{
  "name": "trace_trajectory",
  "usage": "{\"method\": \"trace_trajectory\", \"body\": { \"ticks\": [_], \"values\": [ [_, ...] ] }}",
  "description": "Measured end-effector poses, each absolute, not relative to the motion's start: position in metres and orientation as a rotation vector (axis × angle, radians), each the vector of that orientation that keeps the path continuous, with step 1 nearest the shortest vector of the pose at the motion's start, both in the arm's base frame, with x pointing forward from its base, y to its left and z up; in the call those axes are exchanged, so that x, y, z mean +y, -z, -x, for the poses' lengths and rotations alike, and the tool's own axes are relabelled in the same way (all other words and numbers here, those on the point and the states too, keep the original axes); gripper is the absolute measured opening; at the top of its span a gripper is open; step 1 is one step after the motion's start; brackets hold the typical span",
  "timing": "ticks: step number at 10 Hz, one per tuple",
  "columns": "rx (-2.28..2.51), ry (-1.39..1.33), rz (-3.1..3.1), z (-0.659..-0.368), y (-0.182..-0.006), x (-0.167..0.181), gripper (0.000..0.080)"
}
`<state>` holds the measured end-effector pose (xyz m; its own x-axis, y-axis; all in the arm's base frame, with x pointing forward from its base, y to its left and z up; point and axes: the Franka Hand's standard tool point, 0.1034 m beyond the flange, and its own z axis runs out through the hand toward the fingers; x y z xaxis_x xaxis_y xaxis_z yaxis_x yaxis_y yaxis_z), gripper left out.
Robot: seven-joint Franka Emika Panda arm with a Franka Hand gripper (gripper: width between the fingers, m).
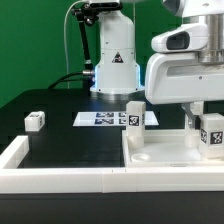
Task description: Assemble square table
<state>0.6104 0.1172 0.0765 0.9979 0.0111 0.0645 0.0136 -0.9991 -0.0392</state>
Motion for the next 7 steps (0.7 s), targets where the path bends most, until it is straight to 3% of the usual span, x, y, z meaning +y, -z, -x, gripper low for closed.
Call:
{"method": "trace_trajectory", "body": {
  "ticks": [3,7],
  "values": [
    [0.017,0.099,3.1,-0.6104,-0.0765,0.117,0.0289],
    [0.687,0.081,2.997,-0.6086,-0.0752,0.12,0.029]
  ]
}}
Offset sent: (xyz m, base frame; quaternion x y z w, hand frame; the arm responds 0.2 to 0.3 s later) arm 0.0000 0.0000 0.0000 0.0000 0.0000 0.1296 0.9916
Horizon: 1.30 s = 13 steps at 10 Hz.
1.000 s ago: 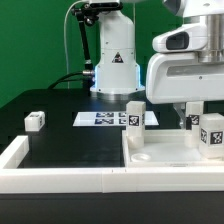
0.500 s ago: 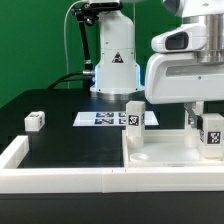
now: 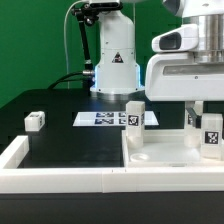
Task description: Assemble square table
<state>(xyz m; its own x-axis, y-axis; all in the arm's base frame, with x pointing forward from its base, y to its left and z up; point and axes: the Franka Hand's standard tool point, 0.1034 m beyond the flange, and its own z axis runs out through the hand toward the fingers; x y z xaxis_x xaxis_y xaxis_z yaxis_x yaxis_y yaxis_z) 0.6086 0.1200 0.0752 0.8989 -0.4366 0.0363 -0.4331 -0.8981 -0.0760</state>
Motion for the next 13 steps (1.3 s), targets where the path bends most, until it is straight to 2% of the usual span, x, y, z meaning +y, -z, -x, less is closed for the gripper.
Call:
{"method": "trace_trajectory", "body": {
  "ticks": [7,10,11,12,13],
  "values": [
    [1.711,0.03,2.525,-0.6087,-0.0741,0.1234,0.029],
    [1.685,0.03,2.542,-0.6087,-0.0743,0.1234,0.03],
    [1.621,0.026,2.587,-0.6086,-0.0749,0.124,0.0471],
    [1.525,0.031,2.645,-0.6086,-0.0749,0.124,0.0607],
    [1.37,0.04,2.733,-0.6086,-0.0747,0.124,0.0607]
  ]
}}
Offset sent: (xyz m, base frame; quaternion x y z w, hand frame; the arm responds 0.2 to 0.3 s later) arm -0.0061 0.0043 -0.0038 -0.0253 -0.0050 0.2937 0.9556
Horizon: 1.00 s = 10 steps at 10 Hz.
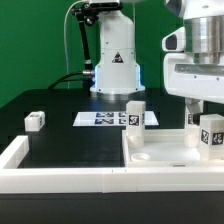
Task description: Assemble square table
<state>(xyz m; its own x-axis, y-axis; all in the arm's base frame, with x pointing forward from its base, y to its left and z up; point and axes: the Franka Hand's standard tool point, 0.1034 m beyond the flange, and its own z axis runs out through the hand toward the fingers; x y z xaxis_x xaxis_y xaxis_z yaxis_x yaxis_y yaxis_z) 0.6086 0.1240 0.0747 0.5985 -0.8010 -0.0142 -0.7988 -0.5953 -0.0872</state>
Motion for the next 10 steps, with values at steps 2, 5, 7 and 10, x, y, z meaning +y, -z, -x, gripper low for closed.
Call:
{"method": "trace_trajectory", "body": {
  "ticks": [2,5,7,10],
  "values": [
    [0.983,0.056,2.903,-0.608,-0.0731,0.1235,0.0647],
    [0.613,0.066,3.014,-0.6082,-0.0739,0.1246,0.0649],
    [0.369,0.061,3.067,-0.6076,-0.074,0.1245,0.0649],
    [-0.051,0.053,3.114,-0.6088,-0.0746,0.1232,0.0649]
  ]
}}
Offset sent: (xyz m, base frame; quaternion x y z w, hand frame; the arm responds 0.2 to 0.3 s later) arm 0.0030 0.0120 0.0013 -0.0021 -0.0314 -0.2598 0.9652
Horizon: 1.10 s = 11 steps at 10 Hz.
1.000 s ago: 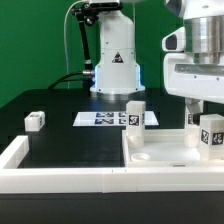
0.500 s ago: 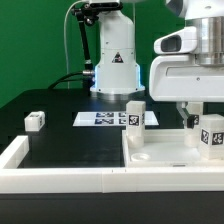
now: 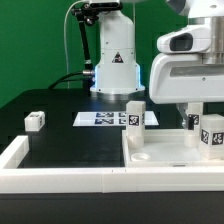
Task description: Assemble square table
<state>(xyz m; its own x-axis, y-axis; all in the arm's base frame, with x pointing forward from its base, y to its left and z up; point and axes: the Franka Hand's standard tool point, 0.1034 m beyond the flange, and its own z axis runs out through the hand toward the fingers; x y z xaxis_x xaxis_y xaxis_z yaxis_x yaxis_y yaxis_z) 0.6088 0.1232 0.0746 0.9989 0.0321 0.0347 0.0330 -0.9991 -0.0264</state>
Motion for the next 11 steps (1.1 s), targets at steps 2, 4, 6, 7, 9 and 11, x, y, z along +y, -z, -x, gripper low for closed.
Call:
{"method": "trace_trajectory", "body": {
  "ticks": [2,4,6,7,9,11],
  "values": [
    [-0.184,0.071,3.11,-0.6106,-0.0761,0.1221,0.0649],
    [-0.198,0.07,3.11,-0.6105,-0.0754,0.1214,0.054],
    [-0.183,0.069,3.11,-0.6106,-0.0754,0.121,0.0399],
    [-0.155,0.069,3.111,-0.6106,-0.0753,0.1208,0.029],
    [-0.119,0.068,3.111,-0.6106,-0.0753,0.1208,0.029],
    [0.063,0.066,3.11,-0.6105,-0.0752,0.1208,0.029]
  ]
}}
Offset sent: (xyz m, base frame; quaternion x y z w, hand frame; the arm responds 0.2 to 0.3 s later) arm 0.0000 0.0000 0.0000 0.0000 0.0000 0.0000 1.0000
